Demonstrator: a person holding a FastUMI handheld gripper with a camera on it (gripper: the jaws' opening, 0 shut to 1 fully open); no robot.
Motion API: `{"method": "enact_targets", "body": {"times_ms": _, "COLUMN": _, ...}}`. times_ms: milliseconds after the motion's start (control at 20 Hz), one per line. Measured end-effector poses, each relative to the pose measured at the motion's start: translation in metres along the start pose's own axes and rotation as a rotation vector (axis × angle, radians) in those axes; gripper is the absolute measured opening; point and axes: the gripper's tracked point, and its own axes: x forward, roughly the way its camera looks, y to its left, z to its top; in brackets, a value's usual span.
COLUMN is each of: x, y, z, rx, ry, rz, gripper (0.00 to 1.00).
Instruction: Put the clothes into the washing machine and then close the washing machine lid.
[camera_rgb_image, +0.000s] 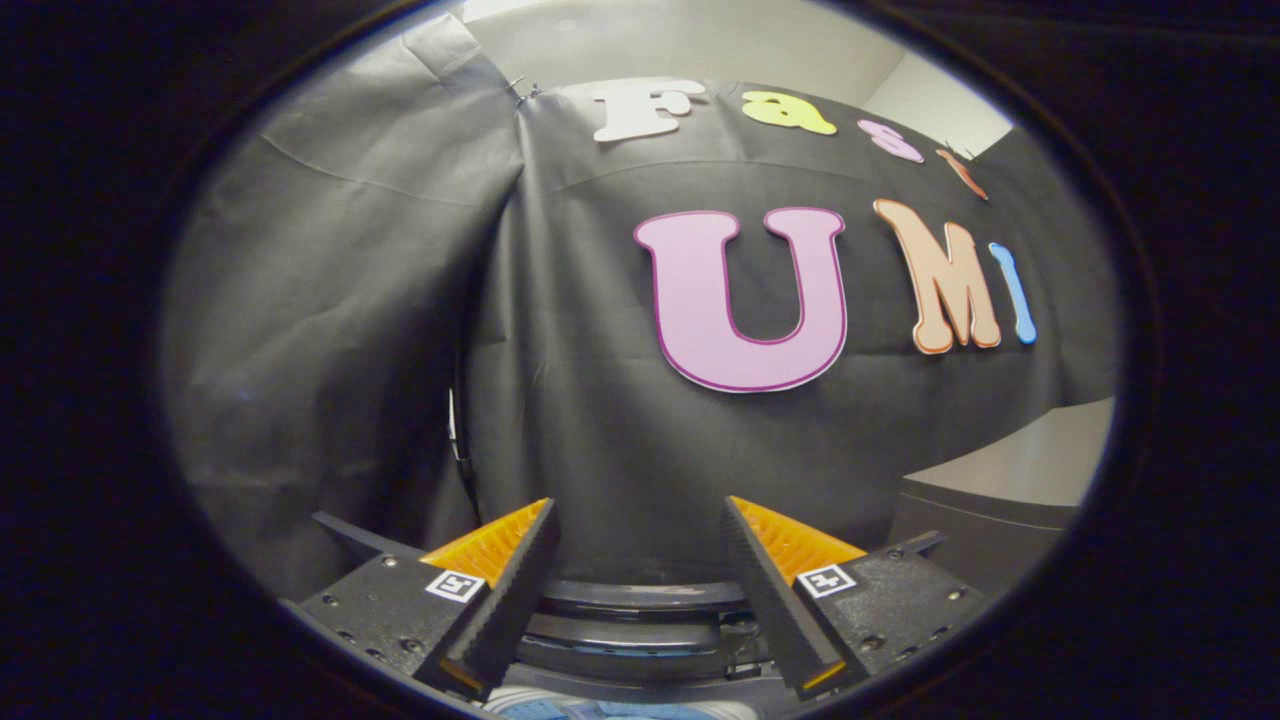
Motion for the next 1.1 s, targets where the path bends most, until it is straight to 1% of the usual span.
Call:
{"method": "enact_targets", "body": {"times_ms": 300, "x": -0.009, "y": 0.001, "z": -0.001, "rx": -0.001, "ry": -0.021, "rz": 0.000, "gripper": 0.98}}
{"method": "enact_targets", "body": {"times_ms": 650, "x": -0.030, "y": 0.003, "z": -0.003, "rx": -0.005, "ry": -0.063, "rz": -0.002, "gripper": 0.98}}
{"method": "enact_targets", "body": {"times_ms": 900, "x": -0.042, "y": 0.003, "z": -0.006, "rx": -0.005, "ry": -0.054, "rz": -0.006, "gripper": 0.97}}
{"method": "enact_targets", "body": {"times_ms": 1100, "x": -0.067, "y": 0.003, "z": -0.024, "rx": 0.002, "ry": -0.018, "rz": -0.010, "gripper": 0.97}}
